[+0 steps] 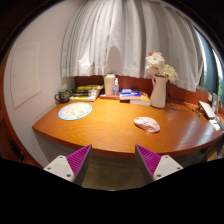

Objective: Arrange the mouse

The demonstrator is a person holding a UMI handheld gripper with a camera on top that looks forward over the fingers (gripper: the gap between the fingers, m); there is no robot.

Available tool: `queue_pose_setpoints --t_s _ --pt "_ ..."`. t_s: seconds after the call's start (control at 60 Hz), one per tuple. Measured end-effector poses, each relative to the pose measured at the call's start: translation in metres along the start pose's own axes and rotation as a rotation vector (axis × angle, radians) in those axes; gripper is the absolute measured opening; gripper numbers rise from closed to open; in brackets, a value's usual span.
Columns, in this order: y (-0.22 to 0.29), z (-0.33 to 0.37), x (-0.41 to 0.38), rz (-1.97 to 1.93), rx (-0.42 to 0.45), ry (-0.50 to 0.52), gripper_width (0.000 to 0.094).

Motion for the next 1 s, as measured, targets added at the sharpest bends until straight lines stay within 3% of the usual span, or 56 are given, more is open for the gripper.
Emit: queue_pose_setpoints --t_s 0.167,0.367,0.85,1.0 --pt "-0.019 -0.035 0.082 -0.043 -0.046 -0.111 0.0858" --pt "0.001 -0.094 0.149 -0.042 -0.065 -0.174 0.0860" --pt "0.056 -0.216 0.199 -0.109 -0.107 -0.115 0.0868" --pt "0.060 -0.234 0.208 -0.173 -0.134 -0.121 0.0818"
Point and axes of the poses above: the point between the fingertips, and its own axes, seen from behind it with the camera up: x to the right, y up, z backward, against the way the camera looks, the point moved 3 cm from there along z, backward, against the way the camera looks, and after that the axes turned 2 degrees about -x, right-handed, at the moved point
